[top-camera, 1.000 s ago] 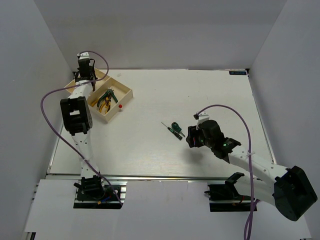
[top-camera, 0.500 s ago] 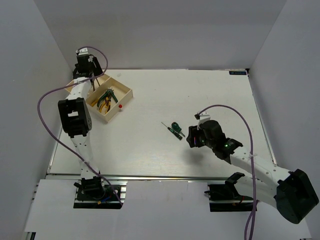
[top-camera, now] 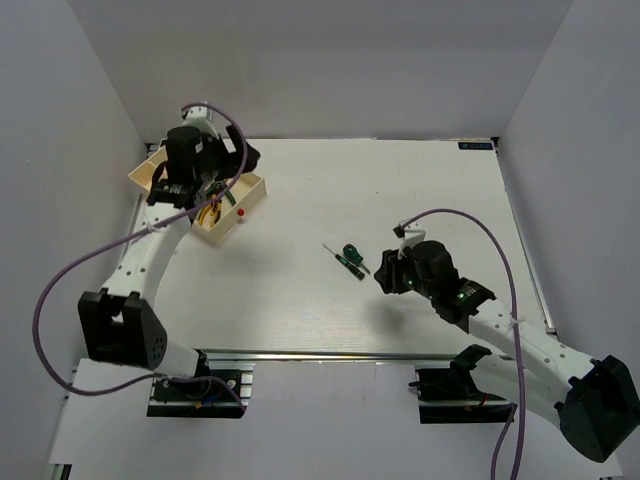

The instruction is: Sort the tools into containers

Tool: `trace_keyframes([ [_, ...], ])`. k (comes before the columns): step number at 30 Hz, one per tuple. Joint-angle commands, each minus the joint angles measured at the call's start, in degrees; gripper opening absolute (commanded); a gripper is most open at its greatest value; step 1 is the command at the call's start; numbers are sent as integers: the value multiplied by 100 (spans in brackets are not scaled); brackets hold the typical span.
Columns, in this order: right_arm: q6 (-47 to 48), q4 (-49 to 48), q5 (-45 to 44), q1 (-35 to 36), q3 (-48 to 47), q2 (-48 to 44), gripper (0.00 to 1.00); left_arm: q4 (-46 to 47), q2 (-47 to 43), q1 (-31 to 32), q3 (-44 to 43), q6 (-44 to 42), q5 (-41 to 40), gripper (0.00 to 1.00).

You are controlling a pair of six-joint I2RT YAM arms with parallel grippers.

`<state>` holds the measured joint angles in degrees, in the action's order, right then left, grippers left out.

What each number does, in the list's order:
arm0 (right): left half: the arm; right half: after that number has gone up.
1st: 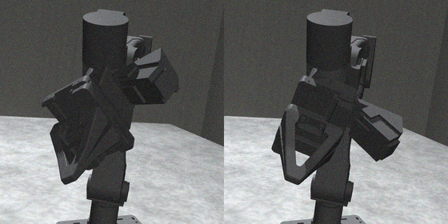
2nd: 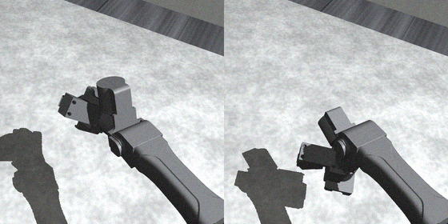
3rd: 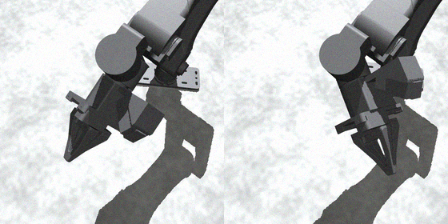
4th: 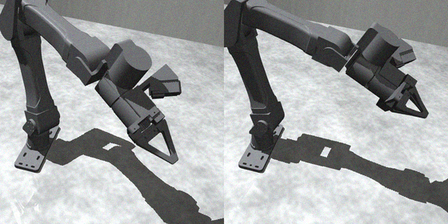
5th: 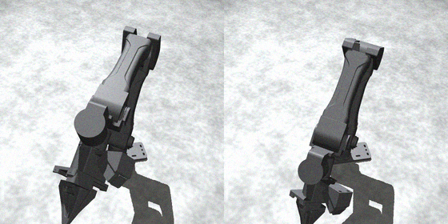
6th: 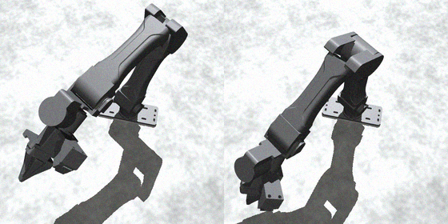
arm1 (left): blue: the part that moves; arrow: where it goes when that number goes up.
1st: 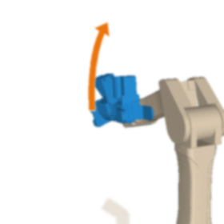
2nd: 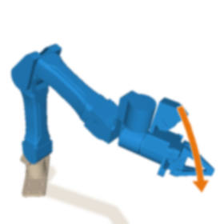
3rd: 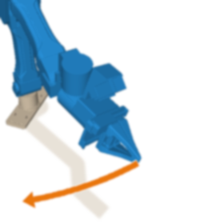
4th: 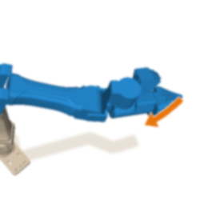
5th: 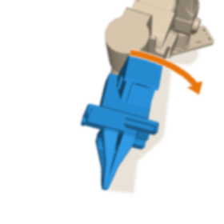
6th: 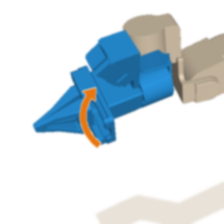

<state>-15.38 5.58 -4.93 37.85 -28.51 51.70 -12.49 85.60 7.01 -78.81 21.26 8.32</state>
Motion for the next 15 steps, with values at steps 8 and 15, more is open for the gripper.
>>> trace_keyframes([
  [8, 333, -216, 379, 21, -576, 770, 44, -1044, -2186, 257, 2472, 54, 109, 98],
  [15, 474, -233, 264, 12, -629, 938, 47, -641, -3049, 205, 3380, -174, -190, 98],
])
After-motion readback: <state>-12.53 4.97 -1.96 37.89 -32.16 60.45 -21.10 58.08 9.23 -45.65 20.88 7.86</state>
